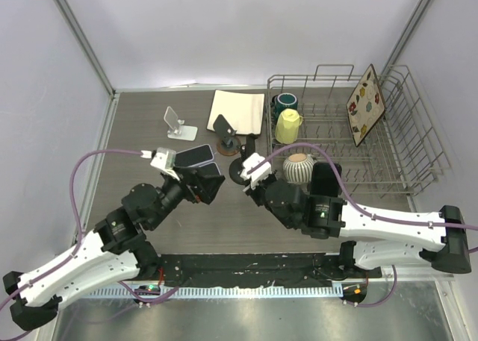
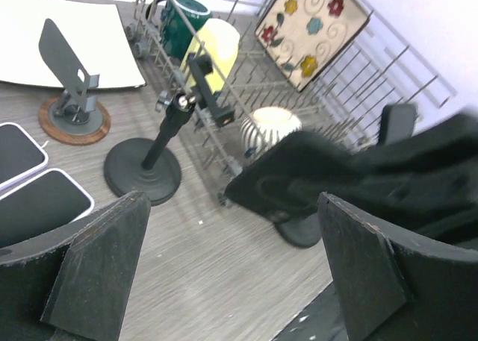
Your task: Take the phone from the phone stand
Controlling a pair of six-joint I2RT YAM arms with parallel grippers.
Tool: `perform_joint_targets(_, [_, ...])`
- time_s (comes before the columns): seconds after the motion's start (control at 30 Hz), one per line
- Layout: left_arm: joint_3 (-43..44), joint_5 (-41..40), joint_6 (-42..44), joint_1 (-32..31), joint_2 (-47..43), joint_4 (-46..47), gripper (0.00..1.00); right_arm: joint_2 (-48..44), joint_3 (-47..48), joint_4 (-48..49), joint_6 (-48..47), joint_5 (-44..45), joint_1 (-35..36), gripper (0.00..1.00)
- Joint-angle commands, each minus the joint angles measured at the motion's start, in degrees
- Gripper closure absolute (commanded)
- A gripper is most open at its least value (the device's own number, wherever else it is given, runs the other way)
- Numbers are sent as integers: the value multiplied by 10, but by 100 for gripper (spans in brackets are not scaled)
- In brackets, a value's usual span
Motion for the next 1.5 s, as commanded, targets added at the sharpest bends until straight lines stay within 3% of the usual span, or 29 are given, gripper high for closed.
perform_joint_targets(0.0, [73, -30, -151, -1, 36, -92, 0, -44, -60, 134, -128, -55, 0, 99])
perform_joint_targets(0.13, [84, -15, -282, -1, 69, -69, 0, -62, -92, 176, -197, -89, 0, 99])
perform_joint_targets(0.5, [35, -21, -477, -1, 99, -31, 1, -44, -85, 160, -250, -111, 24, 99])
perform_joint_targets(1.03, [22, 29, -581, -1, 133, -59, 8, 36, -69, 171, -318, -8, 84, 99])
perform_joint_targets(1.47, [-14, 80, -661, -1, 125, -58, 32, 82, -80, 258, -394, 86, 137, 99])
